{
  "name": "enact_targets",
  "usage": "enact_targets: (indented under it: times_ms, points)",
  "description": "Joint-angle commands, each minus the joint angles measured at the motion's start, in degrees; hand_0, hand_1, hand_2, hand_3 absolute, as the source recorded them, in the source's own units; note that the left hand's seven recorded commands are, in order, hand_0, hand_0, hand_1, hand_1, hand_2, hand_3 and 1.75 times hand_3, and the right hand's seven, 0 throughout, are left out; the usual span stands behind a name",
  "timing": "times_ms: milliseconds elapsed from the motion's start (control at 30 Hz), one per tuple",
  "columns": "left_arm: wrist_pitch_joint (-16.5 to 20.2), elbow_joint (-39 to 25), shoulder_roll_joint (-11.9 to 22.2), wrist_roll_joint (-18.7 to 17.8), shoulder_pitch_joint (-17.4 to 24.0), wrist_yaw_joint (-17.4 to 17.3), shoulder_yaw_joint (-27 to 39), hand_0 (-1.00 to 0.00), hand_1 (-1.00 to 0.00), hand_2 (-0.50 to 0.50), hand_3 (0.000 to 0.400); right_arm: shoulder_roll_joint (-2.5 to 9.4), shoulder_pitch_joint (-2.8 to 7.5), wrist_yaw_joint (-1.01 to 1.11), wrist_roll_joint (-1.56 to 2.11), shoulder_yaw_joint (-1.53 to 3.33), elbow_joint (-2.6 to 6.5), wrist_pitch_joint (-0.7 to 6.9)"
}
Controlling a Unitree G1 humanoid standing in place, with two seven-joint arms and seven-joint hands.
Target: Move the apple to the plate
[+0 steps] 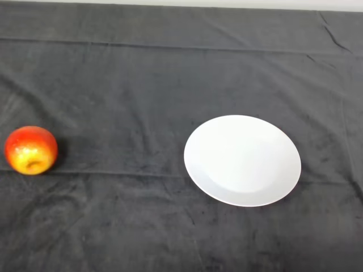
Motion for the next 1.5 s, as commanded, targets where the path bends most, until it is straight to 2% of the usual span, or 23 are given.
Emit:
enact_targets:
  times_ms: [33, 533, 1067, 1500]
  points:
    - [0.53, 2.53, 1.87, 0.09, -1.38, -0.35, 2.07, 0.00, 0.00, 0.00, 0.000, -2.30, 0.16, 0.40, -0.11, -0.71, 0.26, -0.24]
    - [-1.05, 1.71, 2.64, 0.64, -2.63, -0.36, 2.03, 0.00, 0.00, 0.00, 0.000, -2.31, 0.16, 0.40, -0.11, -0.71, 0.27, -0.24]
    - [-8.78, 0.83, 2.82, 1.19, -3.09, -1.01, 2.60, 0.00, 0.00, 0.00, 0.000, -2.32, 0.15, 0.41, -0.11, -0.72, 0.30, -0.24]
    - [-14.06, 1.49, 2.46, 2.10, -5.77, -2.19, 2.07, 0.00, 0.00, 0.00, 0.000, -2.34, 0.13, 0.45, -0.09, -0.74, 0.36, -0.25]
